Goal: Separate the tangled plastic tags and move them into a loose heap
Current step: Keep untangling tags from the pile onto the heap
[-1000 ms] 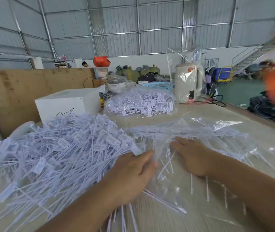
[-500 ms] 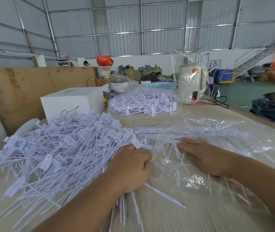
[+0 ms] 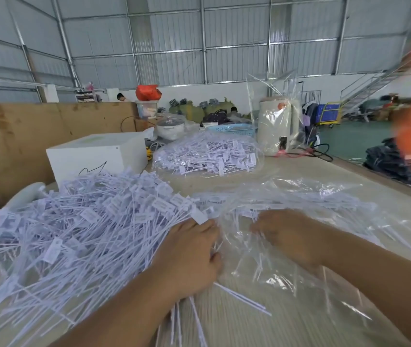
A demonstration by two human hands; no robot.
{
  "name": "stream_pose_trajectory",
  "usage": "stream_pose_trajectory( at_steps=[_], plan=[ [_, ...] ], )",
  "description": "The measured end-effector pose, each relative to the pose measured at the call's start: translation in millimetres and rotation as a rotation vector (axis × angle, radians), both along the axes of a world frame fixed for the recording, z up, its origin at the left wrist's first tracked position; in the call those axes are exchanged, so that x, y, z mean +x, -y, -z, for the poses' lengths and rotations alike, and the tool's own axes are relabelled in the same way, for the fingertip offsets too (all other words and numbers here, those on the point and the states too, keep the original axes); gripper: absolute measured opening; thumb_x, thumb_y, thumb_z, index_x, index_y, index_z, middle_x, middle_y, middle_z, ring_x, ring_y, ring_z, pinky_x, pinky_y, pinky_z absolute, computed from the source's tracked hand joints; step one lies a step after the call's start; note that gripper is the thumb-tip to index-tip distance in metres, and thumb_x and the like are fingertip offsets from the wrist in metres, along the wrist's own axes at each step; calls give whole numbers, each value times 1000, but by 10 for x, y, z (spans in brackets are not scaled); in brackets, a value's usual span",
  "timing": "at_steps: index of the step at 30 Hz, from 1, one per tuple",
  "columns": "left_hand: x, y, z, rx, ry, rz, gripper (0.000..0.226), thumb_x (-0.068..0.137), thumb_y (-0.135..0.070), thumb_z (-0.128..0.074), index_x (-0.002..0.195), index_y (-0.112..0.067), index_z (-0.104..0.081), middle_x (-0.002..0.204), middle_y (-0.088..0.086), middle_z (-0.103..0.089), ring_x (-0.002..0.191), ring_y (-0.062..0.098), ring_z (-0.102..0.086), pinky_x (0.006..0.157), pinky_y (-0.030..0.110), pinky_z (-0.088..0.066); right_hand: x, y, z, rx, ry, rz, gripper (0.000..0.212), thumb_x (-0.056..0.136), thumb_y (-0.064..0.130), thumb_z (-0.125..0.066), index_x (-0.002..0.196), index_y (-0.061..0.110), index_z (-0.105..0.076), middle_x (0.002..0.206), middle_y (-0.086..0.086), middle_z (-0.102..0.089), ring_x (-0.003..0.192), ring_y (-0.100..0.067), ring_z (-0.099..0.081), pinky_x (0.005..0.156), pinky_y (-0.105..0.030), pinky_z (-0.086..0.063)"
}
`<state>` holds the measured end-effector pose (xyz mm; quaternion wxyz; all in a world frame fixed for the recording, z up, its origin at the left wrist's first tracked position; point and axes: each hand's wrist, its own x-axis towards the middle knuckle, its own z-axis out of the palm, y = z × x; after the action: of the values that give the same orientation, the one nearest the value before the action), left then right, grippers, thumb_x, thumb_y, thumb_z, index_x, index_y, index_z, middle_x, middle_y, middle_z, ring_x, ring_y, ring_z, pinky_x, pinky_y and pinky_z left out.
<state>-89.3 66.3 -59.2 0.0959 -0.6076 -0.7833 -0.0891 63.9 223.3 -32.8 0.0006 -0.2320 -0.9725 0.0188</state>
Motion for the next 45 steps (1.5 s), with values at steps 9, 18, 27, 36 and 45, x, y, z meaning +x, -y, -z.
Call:
stream_pose_trajectory(
  at_steps=[9, 18, 27, 36, 45],
  plan=[
    [-73, -3, 79, 25, -19, 18, 67, 94, -47, -40, 154, -26, -19, 161, -10, -19, 140, 14, -25, 118, 30, -12, -217, 211, 371, 71, 138, 182, 64, 92, 72, -14, 149, 44, -14, 163, -2, 16, 147, -45, 14, 109, -73, 4],
    [-78, 16, 86, 159, 105, -50, 70, 96, -62, -29, 153, -35, 1, 158, -18, 22, 148, 15, -8, 117, 33, -14, 174, 63, 266, 106, 242, 66, 68, 84, 31, -6, 150, 41, 4, 160, -3, 27, 145, -44, 23, 111, -72, 4],
    [-132, 39, 39, 56, -8, -38, 53, 100, -39, -34, 151, -26, -30, 158, -8, -31, 138, 15, -37, 112, 27, -30, 392, 31, 230, 80, 278, -41, 88, 64, 50, 12, 151, 42, 5, 159, -1, 30, 144, -39, 28, 112, -69, 8],
    [-143, 15, 47, 50, -24, -201, 54, 96, -45, -38, 147, -25, -35, 154, -3, -36, 138, 18, -36, 111, 30, -31, 456, 43, 342, 125, 268, -43, 53, 97, 45, 0, 147, 47, 15, 157, 5, 35, 143, -37, 32, 112, -64, 11],
    [-130, 59, 4, 75, -40, -231, 36, 101, -39, -22, 101, -27, -56, 98, -5, -55, 93, 15, -52, 77, 27, -38, 502, 101, 398, 151, 251, -89, 48, 105, 44, -10, 144, 50, 17, 158, 10, 29, 144, -35, 31, 113, -62, 12]
  ],
)
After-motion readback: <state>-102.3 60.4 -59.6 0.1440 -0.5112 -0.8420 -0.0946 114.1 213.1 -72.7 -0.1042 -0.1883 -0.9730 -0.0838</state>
